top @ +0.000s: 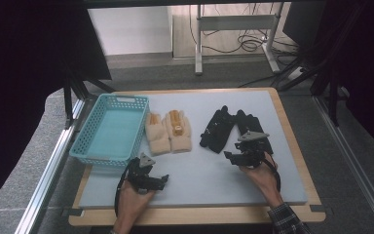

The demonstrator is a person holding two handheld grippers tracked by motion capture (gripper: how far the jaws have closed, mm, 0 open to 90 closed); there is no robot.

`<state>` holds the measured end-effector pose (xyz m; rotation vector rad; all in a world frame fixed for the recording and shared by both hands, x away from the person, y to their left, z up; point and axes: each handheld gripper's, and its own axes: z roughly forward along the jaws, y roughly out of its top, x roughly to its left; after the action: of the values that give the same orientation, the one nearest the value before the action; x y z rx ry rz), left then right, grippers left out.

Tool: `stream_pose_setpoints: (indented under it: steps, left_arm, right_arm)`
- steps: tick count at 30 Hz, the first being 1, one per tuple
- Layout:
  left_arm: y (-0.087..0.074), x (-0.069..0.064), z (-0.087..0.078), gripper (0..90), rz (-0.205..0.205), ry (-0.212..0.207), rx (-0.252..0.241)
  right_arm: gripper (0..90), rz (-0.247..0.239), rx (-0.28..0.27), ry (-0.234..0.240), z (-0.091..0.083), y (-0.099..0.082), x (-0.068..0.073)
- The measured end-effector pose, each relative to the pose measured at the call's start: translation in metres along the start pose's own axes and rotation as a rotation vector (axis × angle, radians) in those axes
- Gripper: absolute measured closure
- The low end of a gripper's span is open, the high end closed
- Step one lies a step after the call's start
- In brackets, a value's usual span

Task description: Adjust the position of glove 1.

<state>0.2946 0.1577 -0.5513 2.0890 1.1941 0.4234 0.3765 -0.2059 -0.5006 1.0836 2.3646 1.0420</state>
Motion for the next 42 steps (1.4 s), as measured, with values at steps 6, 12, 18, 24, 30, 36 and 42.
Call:
stream_pose_setpoints:
  steps: [6, 12, 18, 24, 30, 36, 42]
  left_arm:
    - [0.0, 0.0, 0.0, 3.2, 0.0, 0.0, 0.0]
    - [0.0, 0.0, 0.0, 3.3, 0.0, 0.0, 0.0]
    - [0.0, 0.0, 0.0, 3.2, 0.0, 0.0, 0.0]
    - [0.0, 0.0, 0.0, 3.2, 0.0, -0.001, 0.0]
    - [0.0, 0.0, 0.0, 3.2, -0.001, -0.002, -0.001]
    - [0.0, 0.0, 0.0, 3.2, -0.001, -0.002, -0.001]
    - [0.0, 0.0, 0.0, 3.2, -0.001, -0.002, -0.001]
  right_arm:
    - [47.6, -0.006, 0.0, -0.008, 0.01, 0.01, -0.008]
    - [43.0, 0.006, 0.004, -0.021, 0.024, 0.024, -0.018]
    - [33.2, 0.011, 0.001, -0.038, 0.034, 0.039, -0.022]
    - [23.7, 0.009, 0.018, -0.078, 0.055, 0.056, -0.028]
    - [18.5, 0.022, 0.048, -0.118, 0.079, 0.069, -0.036]
    - [31.7, 0.037, 0.115, -0.141, 0.103, 0.068, -0.042]
    - [66.3, 0.047, 0.136, -0.078, 0.1, 0.07, -0.037]
